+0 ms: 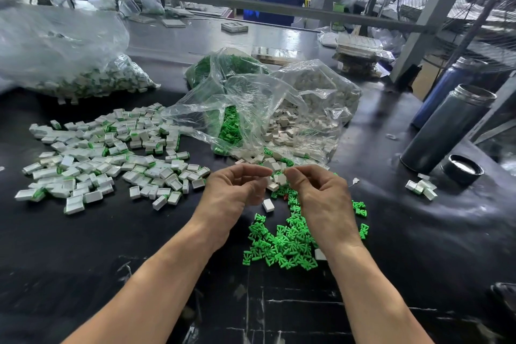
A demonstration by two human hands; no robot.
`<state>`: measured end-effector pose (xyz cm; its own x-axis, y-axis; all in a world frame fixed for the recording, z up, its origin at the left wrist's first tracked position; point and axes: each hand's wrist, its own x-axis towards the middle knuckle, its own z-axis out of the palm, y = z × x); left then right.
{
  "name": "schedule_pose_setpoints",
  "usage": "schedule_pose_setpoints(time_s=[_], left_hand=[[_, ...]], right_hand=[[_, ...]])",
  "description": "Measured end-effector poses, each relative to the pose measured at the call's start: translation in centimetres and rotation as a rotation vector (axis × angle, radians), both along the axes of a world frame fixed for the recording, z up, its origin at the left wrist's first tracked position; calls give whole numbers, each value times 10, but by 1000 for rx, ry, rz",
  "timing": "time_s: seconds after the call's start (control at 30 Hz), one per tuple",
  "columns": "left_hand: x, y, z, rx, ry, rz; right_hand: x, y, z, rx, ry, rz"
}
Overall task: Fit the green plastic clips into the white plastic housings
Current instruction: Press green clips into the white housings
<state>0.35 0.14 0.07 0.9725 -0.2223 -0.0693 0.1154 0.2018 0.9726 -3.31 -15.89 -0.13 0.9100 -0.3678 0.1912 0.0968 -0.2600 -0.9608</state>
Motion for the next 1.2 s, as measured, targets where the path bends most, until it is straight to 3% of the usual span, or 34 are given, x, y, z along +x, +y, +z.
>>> schedule_pose_setpoints(time_s=[0.23,0.63,1.2], left_hand=[[0,0,-1,-52,35,-16],[-1,0,-1,-98,26,-48],[-6,-2,-2,8,-43,28]], right_hand=[[3,3,2,260,-29,88],[1,7,-3,214,23,118],[-5,16,-1,78,10,84]])
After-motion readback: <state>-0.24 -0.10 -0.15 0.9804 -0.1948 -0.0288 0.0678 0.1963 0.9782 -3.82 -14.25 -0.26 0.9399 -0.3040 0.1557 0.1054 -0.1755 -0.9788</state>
